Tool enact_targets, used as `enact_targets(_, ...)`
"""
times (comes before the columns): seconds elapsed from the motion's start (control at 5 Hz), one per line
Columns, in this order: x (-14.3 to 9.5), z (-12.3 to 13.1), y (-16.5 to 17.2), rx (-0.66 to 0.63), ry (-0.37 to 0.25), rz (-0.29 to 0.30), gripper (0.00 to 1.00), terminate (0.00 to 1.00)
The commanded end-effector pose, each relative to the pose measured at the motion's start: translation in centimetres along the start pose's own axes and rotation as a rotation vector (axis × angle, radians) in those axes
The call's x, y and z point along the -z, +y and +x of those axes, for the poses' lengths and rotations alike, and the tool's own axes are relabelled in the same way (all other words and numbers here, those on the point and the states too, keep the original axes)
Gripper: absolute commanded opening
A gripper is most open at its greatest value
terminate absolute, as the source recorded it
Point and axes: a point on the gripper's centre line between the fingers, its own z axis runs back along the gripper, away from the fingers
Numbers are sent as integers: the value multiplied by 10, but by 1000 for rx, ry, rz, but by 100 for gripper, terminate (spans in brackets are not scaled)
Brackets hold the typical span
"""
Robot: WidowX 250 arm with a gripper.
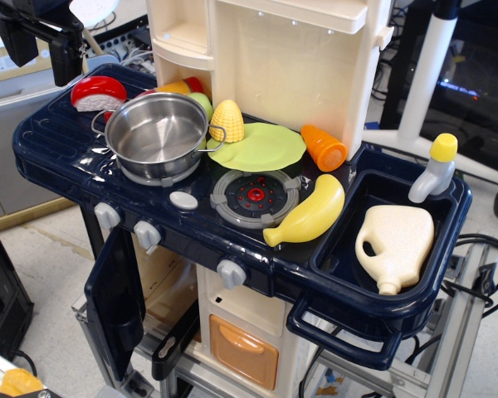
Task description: Put banana in pot or pan
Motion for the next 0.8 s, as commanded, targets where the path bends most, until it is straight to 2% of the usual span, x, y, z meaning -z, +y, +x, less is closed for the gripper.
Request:
enact_targets(0.0,0,0,0,0,0,0,100,0)
enact_targets(0.2,-38,-10,-32,7,-14,52,100,0)
enact_targets(0.4,-71,-17,-66,146,-42,-13,100,0)
enact_targets(0.6,-84,-19,-111,193,-99,-84,100,0)
